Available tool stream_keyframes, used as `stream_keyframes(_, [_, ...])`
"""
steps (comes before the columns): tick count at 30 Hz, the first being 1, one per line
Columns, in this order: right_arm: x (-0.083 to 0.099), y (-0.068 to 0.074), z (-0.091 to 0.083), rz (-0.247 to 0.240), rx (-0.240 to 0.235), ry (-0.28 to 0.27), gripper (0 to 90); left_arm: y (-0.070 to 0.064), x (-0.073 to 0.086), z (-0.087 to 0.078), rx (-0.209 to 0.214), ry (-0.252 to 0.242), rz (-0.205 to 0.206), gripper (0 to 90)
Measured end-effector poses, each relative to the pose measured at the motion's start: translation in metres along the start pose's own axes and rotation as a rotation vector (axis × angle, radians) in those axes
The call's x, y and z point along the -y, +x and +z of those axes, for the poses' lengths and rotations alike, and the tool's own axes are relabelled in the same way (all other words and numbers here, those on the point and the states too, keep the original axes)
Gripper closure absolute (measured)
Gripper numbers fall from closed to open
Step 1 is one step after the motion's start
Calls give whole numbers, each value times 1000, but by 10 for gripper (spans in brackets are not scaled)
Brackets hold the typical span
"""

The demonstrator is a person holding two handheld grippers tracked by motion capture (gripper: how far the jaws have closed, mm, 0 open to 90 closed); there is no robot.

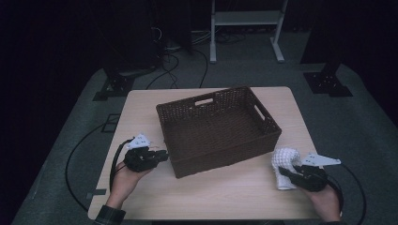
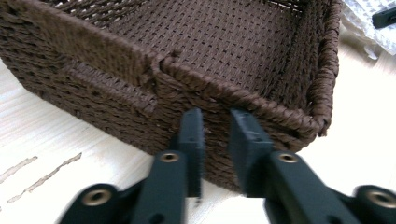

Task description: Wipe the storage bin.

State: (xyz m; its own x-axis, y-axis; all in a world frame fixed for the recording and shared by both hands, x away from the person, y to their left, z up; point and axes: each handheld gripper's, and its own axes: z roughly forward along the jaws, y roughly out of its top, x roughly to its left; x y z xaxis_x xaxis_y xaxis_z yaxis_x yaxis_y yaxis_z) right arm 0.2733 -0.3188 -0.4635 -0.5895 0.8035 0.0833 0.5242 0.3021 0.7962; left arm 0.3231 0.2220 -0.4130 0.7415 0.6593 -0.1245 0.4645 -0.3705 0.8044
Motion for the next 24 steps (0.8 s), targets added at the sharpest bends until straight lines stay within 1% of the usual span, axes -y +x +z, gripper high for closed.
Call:
stream_keyframes(2, [1,0,-1,1,2,-2,721,0,3,-3,-2,-12,-5,653])
stream_keyframes(4, [1,-1,-2,5,2,-2,720,-1,8,-6,-12,-21,-6,575])
stream_keyframes(7, [1,-1,-1,6,2,-2,720,-4,17,-7,-21,-19,-10,454])
stream_keyframes(9, [1,0,0,5,1,1,720,-8,26,-5,-25,-18,-9,407])
stream_keyframes(12, [1,1,0,-1,1,6,720,-13,36,4,-34,3,17,328])
stream_keyframes(14, [1,1,0,-3,2,7,720,-16,40,11,-28,14,25,317])
stream_keyframes(15, [1,2,0,-3,1,6,720,-18,41,15,-29,22,28,294])
stream_keyframes(17, [0,2,0,-5,0,4,720,-21,43,23,-40,35,44,283])
stream_keyframes(19, [0,2,1,-5,0,5,720,-22,46,31,-32,50,31,276])
stream_keyframes(20, [1,2,2,-7,-1,9,720,-23,47,35,-33,60,35,272])
stream_keyframes(24, [1,1,2,-3,4,16,720,-24,52,48,-67,99,47,259])
